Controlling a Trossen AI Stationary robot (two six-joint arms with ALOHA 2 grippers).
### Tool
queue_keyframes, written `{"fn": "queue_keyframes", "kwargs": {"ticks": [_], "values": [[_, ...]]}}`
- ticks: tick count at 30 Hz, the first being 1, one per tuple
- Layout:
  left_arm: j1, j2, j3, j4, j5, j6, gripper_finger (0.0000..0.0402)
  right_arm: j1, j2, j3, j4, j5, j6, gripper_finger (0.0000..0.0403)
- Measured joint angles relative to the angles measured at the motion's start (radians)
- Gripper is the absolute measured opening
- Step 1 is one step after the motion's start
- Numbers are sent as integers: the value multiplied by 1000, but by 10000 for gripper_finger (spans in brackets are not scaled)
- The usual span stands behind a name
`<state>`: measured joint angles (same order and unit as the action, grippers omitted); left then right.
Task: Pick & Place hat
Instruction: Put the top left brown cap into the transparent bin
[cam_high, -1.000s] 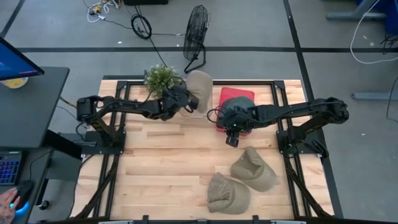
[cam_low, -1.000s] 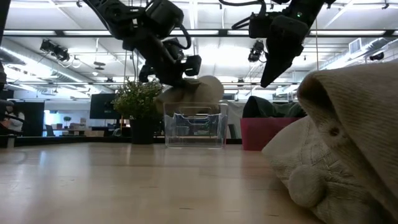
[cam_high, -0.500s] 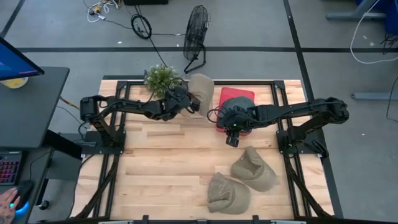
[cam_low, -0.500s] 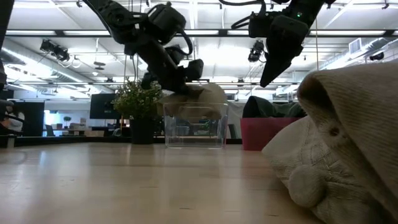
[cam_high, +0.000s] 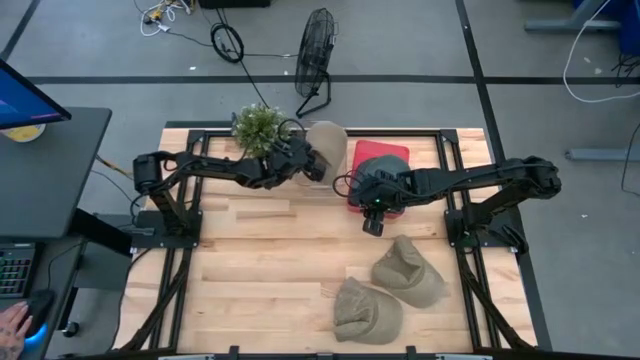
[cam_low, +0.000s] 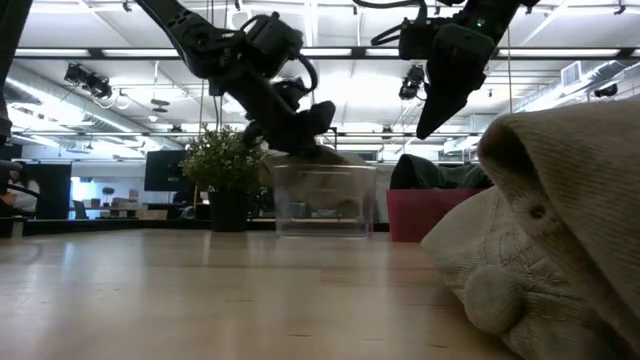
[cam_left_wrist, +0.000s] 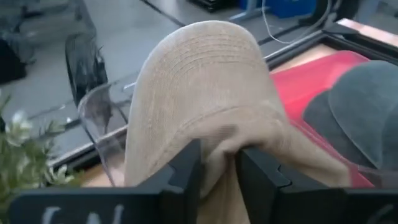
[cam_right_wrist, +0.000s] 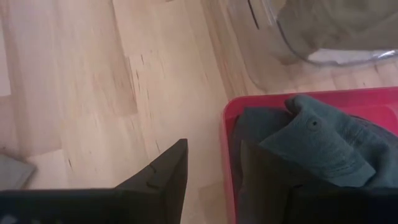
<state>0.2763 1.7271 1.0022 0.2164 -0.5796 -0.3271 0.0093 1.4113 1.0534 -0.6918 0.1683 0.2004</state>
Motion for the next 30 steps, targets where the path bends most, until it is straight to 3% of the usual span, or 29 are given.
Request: {"fn": "queue_keyframes", "kwargs": {"ticks": [13, 20, 25, 30], "values": [[-17, -36, 55, -354, 2, 43, 170, 2, 0, 0, 0, 0, 12, 153], [18, -35, 55, -297, 2, 27, 192, 2, 0, 0, 5, 0, 27, 153], [49, -35, 55, -272, 66, 23, 176, 2, 0, 0, 5, 0, 27, 153], [52, -29, 55, -242, 184, 26, 111, 2, 0, 0, 12, 0, 26, 153]]}}
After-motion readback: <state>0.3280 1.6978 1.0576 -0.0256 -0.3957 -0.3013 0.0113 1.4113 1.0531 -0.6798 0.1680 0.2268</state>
